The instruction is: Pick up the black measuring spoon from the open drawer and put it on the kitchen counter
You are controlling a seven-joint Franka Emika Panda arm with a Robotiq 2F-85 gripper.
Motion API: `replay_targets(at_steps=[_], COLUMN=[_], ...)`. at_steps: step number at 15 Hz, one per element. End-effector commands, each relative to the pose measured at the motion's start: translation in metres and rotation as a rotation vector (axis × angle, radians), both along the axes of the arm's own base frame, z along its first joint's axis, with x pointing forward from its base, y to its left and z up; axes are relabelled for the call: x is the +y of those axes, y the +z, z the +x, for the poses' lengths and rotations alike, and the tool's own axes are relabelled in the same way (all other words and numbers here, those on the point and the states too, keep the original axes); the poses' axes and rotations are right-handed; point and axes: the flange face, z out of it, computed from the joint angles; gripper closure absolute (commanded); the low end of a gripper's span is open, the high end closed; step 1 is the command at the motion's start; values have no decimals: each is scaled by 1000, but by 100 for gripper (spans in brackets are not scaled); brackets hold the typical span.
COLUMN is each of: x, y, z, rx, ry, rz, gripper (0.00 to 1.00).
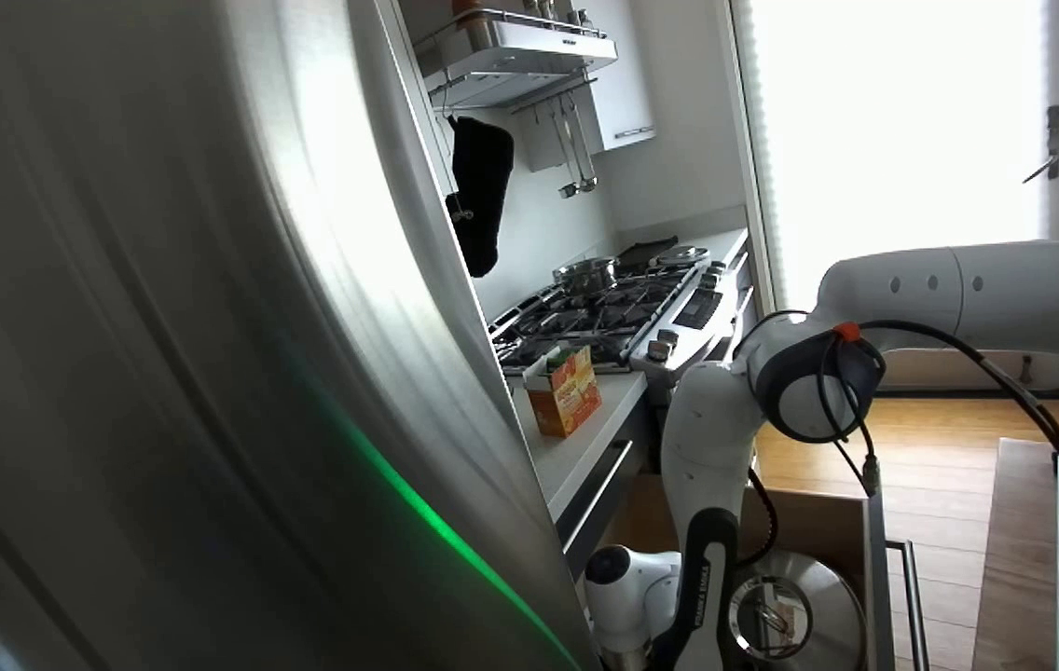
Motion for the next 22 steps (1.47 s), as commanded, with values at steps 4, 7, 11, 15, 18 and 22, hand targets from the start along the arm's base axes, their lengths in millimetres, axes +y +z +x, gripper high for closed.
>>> replay_targets(at_steps=[4, 7, 11, 15, 18, 22], x=[-1, -3, -12, -27, -43, -59], y=[23, 35, 55, 93, 133, 188], z=[-6, -25, -63, -90, -105, -120], rx=[5, 26, 57, 36, 13, -7], ry=[11, 24, 51, 11, -61, -165], rz=[3, -18, -42, -55, -62, -54], gripper=[95, 95, 95, 95, 95, 95])
